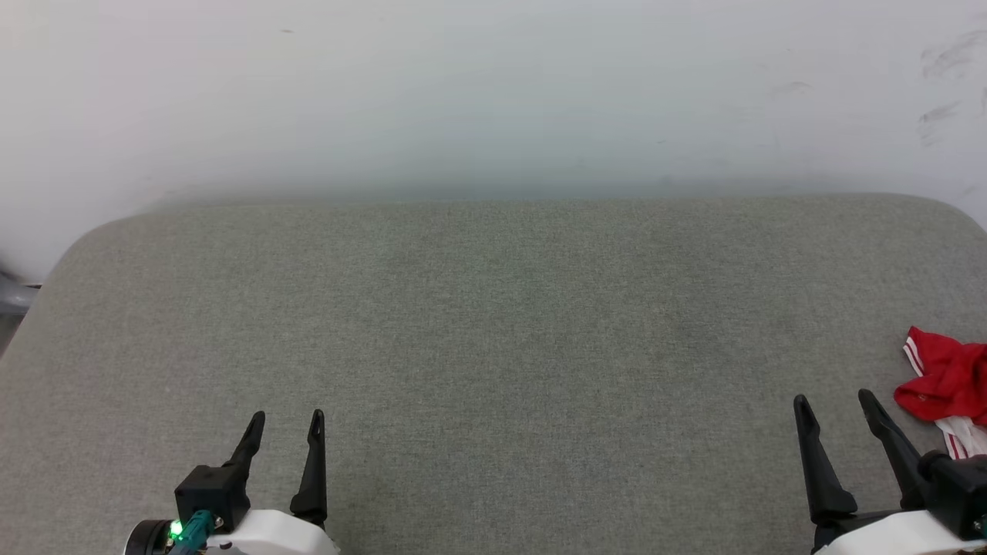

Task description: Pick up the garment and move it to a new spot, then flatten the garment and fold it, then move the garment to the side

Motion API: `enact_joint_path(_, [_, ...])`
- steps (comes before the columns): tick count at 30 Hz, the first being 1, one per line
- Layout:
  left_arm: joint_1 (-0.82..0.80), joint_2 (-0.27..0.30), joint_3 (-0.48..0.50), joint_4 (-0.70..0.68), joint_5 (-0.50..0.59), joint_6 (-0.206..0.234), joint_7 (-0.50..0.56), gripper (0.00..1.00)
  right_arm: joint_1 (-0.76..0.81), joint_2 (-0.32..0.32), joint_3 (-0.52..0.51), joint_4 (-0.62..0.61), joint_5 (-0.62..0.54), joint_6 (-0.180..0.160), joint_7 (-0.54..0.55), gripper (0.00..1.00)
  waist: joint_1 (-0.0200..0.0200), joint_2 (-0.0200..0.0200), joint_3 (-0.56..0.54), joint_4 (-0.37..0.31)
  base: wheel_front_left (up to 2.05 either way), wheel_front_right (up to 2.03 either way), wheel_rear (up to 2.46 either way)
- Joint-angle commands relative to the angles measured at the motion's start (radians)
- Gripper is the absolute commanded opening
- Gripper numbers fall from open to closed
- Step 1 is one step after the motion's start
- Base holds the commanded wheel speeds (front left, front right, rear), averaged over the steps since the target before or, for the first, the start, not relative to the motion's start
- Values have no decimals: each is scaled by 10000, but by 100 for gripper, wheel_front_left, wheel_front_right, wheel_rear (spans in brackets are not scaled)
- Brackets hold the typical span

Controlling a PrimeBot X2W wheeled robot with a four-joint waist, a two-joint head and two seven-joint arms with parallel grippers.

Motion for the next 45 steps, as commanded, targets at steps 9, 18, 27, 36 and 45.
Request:
enact_joint_path(9, [57, -91, 93, 107, 121, -154, -67, 100, 21, 33, -22, -82, 69, -8, 67, 100, 0, 0, 35, 11, 0, 0, 0])
enact_joint_path(18, [-85, -173, 314, 382, -644, -228, 313, 0, -60, -18, 66, 340, 918, 0, 21, 0, 1, 0, 55, 24, 0, 0, 0])
enact_joint_path(27, [-189, -268, 477, 288, -2304, -344, 713, 0, -463, -137, 136, 901, 2791, -1, 30, 0, 1, 0, 71, 23, 0, 0, 0])
enact_joint_path(36, [-300, -357, 642, 222, -3791, -450, 1080, 0, -786, -207, 190, 1369, 4441, -1, 35, 0, 1, 0, 87, 22, 0, 0, 0])
enact_joint_path(45, [-421, -433, 802, 185, -5125, -543, 1427, 0, -1071, -256, 219, 1784, 5902, -2, 57, 0, 1, 0, 103, 21, 0, 0, 0])
